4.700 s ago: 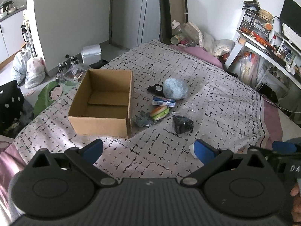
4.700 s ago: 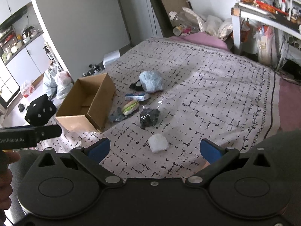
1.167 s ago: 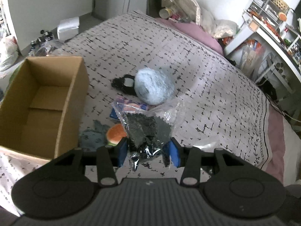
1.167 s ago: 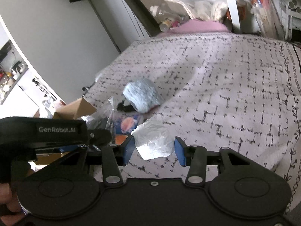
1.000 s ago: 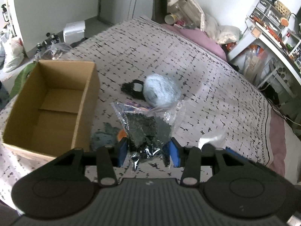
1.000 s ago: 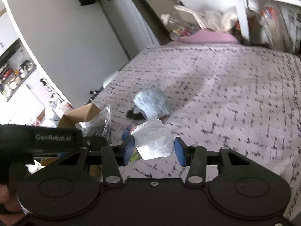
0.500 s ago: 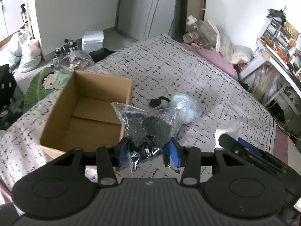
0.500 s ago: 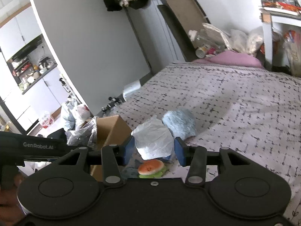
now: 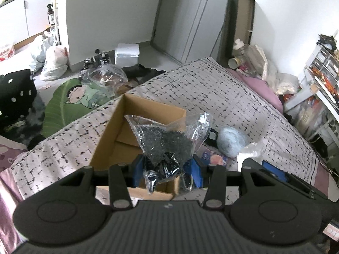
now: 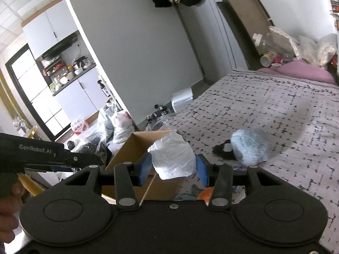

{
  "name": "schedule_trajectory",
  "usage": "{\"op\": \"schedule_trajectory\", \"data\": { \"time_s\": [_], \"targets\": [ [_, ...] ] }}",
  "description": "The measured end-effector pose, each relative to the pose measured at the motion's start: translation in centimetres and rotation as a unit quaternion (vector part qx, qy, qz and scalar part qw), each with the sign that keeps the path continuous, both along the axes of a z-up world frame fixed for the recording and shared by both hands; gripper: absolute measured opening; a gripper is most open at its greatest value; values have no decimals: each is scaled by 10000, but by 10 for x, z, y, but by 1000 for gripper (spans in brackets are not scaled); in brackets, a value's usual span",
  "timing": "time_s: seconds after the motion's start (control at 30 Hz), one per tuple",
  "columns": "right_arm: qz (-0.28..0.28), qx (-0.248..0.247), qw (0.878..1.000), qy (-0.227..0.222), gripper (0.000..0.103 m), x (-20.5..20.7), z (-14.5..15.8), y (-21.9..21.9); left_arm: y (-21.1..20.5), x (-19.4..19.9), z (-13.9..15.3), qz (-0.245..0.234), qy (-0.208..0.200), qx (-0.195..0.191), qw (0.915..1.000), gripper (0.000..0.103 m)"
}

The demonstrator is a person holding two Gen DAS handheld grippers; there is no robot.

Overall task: Organize soft objects
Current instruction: 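Lift the black bag with the left gripper while the right carries the white bag, then lower both bags into the cardboard box and open both grippers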

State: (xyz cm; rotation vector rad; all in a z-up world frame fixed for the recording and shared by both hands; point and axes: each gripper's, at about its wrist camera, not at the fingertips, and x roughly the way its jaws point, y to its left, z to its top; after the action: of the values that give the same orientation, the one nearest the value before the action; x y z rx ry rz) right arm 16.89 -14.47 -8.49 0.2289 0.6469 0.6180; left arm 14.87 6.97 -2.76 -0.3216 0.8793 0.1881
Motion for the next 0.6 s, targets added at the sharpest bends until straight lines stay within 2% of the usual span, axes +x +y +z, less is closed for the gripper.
{"op": "schedule_trajectory", "data": {
  "time_s": [0.23,0.6],
  "targets": [
    [232,-50,9997,-14,45,2,-1,21,21,2,-10,104,75,-54,9999,46],
    [463,-110,9989,59,45,10,-10,54,51,15,-42,209,334,-242,9989,46]
  ]
}}
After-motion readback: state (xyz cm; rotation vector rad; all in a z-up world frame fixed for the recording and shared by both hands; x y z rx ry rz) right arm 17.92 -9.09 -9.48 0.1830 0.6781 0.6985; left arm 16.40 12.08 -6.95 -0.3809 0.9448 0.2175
